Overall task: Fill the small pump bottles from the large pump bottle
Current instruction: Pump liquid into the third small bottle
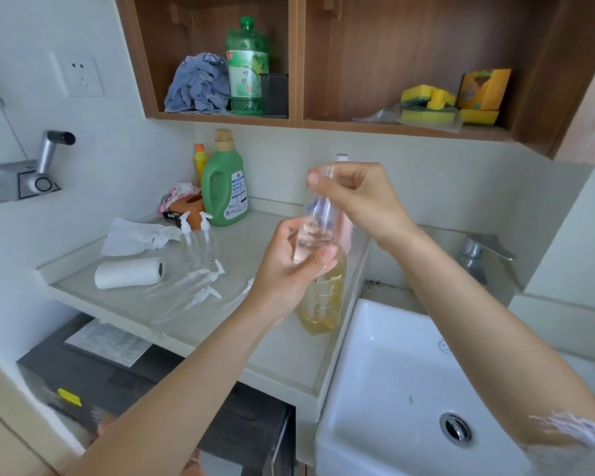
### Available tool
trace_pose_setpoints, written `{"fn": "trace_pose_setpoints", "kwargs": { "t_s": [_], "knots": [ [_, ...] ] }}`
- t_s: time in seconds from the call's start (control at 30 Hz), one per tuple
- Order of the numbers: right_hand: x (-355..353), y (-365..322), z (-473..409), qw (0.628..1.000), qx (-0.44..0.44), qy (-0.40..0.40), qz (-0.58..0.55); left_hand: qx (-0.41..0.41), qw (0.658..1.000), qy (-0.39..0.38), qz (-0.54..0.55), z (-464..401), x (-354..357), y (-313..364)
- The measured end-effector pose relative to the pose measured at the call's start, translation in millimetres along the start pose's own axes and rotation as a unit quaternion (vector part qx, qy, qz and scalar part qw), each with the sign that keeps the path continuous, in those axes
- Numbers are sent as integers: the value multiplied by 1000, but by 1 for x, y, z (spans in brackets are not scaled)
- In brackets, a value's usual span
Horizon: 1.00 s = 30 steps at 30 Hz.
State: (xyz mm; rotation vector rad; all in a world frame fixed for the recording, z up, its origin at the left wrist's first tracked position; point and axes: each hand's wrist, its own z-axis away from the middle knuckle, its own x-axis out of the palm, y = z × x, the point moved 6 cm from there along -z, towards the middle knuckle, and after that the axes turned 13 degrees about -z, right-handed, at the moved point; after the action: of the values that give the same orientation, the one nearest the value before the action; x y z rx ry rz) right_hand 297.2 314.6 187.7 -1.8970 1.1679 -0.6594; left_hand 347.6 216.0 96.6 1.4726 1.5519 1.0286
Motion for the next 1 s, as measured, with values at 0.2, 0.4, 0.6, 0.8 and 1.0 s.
{"fn": "trace_pose_setpoints", "kwargs": {
  "t_s": [0.2, 0.4, 0.6, 0.8, 1.0],
  "knots": [
    [-4, 0, 9, 999, 19, -42, -26, 9, 998, 11, -62, -12, -4, 5],
    [-1, -16, 0, 977, 78, -161, -118, -68, 962, -206, 169, -7, 7, 16],
    [6, -10, -3, 977, 74, -163, -117, -51, 968, -172, 174, -12, 6, 13],
    [-7, -3, -5, 995, -58, -34, 77, -23, 996, -82, 0, -18, -6, 1],
    [0, 21, -4, 985, -35, -98, 137, -10, 987, -54, -148, -19, -12, -11]
  ]
}}
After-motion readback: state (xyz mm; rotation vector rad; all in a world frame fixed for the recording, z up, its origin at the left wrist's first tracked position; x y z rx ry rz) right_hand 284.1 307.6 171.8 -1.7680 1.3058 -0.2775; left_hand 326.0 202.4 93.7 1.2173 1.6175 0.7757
